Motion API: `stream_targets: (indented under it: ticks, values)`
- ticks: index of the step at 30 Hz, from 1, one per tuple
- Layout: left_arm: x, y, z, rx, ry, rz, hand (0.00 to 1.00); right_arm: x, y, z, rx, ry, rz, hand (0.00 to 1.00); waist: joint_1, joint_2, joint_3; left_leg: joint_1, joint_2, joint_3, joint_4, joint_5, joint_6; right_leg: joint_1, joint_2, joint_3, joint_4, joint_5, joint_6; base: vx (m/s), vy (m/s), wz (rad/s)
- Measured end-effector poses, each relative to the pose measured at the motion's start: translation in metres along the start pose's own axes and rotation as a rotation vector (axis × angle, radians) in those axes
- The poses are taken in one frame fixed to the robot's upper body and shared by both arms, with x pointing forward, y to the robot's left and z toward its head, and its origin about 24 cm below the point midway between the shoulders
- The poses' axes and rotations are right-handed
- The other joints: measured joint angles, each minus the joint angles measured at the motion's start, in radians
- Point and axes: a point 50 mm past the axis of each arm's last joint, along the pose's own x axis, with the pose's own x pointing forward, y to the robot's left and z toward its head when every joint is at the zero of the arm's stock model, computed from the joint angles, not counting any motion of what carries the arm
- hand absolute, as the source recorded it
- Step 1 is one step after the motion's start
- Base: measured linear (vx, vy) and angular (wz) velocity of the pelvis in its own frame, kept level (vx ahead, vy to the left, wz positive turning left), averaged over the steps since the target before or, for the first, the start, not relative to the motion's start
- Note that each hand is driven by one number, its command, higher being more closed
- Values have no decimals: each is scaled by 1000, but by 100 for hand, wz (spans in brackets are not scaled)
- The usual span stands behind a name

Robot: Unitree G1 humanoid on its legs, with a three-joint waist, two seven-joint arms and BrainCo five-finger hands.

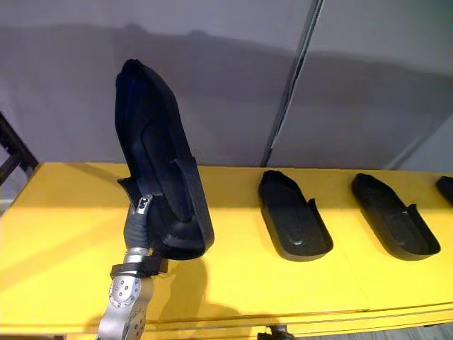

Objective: Walk over and take plastic housings, then place them on the shelf

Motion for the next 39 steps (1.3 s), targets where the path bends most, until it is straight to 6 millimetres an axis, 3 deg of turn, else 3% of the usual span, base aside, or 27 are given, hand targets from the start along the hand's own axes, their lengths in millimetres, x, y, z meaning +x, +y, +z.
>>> stream_targets:
  ticks: [1, 2, 4, 6, 7, 8, 10, 12, 13, 15, 16, 17, 18, 19, 20, 21, 23, 25, 34, 39]
  values:
    - [-1, 0, 0, -2, 3, 4, 100, 1, -7, 2, -4, -7, -28, 0, -5, -8, 9, -5, 68, 45, 65, -4, -5, 0, -18, -12, 17, 0, 0, -108, 71, 38]
    - [-1, 0, 0, -2, 3, 4, 100, 1, -11, 3, -4, -9, -43, 0, -8, -7, 8, -1, 103, 59, 78, -4, -4, 0, -28, -19, 22, 0, 0, -88, 154, 32]
    - [-1, -2, 2, -8, -6, -3, 100, 1, -26, 3, 2, -9, -100, 0, -17, 6, -2, 33, 213, 87, 37, 6, 7, -16, -68, -28, 43, -13, 35, -66, 285, 30]
    - [-1, -2, 2, -10, -7, 0, 100, -3, -36, -3, -18, 10, -125, 0, -33, 28, -16, 62, 248, 88, -37, 17, 9, -36, -100, -32, 67, -15, 79, -28, 402, 35]
    - [-1, -2, 2, -10, -7, 3, 100, -4, -39, -5, -20, 15, -133, 0, -39, 42, -24, 71, 251, 89, -66, 26, -2, -41, -107, -34, 67, -10, 99, -1, 667, 26]
    - [-1, 2, 2, 1, -7, 15, 100, -3, -32, -10, 2, 42, -125, 0, -39, 20, -31, 72, 213, 102, -69, 4, -123, -53, -146, -15, 54, 9, 119, 10, 552, 3]
    - [-2, 6, 2, -9, -7, 51, 100, -7, -10, -19, 51, 70, -87, 0, -31, -20, -45, 17, 172, 113, 6, -26, -85, -34, -175, 3, -34, 99, 96, 26, 458, -5]
    - [-1, 6, 3, -6, -14, 49, 100, -4, 5, -15, 32, 60, -31, 0, -20, -23, -43, -45, 172, 126, 134, -82, -59, -33, -176, 6, -99, 223, 97, -31, 460, -25]
    - [-1, 6, 3, -4, -13, 47, 100, -3, 6, -12, 31, 54, -28, 0, -14, -23, -43, -46, 176, 141, 154, -98, -52, -36, -176, 8, -105, 242, 91, -91, 489, -58]
    - [-1, 5, 2, 7, -10, 28, 100, -1, 9, -8, 24, 42, -18, 0, -7, -25, -45, -58, 175, 185, 177, -140, -11, -54, -175, 9, -143, 332, 46, -127, 329, -52]
    - [-1, 5, 2, 10, -8, 23, 100, 0, 9, -7, 24, 42, -16, 0, -5, -20, -44, -56, 177, 199, 171, -146, 6, -60, -164, 18, -135, 327, 48, -130, 241, -36]
    - [-1, 5, -1, 12, 2, 25, 100, 0, 11, -8, 22, 49, -8, 0, -8, -14, -39, -49, 181, 209, 161, -139, 17, -98, -116, 55, 36, 171, 120, -104, 201, -38]
    - [-2, 5, -7, 14, 26, 29, 100, 0, 10, -10, 22, 57, -11, 0, -6, -20, -38, -25, 159, 224, 124, -119, 19, -113, -71, 97, 168, 24, 143, -92, 170, -29]
    - [-2, 6, -10, 16, 39, 30, 100, 0, 9, -11, 22, 62, -12, 0, -8, -20, -38, -15, 144, 229, 105, -111, 28, -110, -47, 118, 197, -33, 145, -72, 95, -7]
    - [-3, 4, -13, 18, 55, 24, 100, -1, 9, -14, 22, 75, -12, 0, -15, -20, -38, -3, 119, 230, 78, -96, 35, -102, -11, 139, 211, -97, 120, -21, -1, 14]
    - [-2, 0, -16, 10, 67, 10, 100, -2, 8, -20, 21, 96, -14, 0, -16, -20, -37, 4, 89, 229, 49, -80, 37, -88, 14, 149, 186, -154, 63, -3, -26, 31]
    - [-2, -8, -23, 12, 94, -16, 100, -4, 5, -32, 17, 149, -19, 0, -20, -6, -33, 11, 69, 207, 17, -60, 31, -64, 18, 162, 154, -147, 53, 25, -23, 35]
    - [-1, -9, -23, 33, 90, -28, 100, -8, 7, -41, 24, 181, -13, 0, -19, -7, -35, 19, 68, 193, 2, -43, 21, -43, 24, 146, 137, -141, 45, 84, -40, 20]
    - [7, -9, -20, 109, 76, -72, 100, -9, -1, -44, 49, 194, -40, 0, -20, -12, -46, 102, 81, 206, -95, -13, 11, 42, 56, 174, 17, -57, 19, 74, 4, -7]
    - [23, 19, -38, 254, 164, -3, 100, -12, 1, -56, 46, 250, -14, 0, -30, -6, -62, 148, 75, 228, -196, 54, 12, 76, 63, 198, -99, 44, 12, -10, 44, -16]
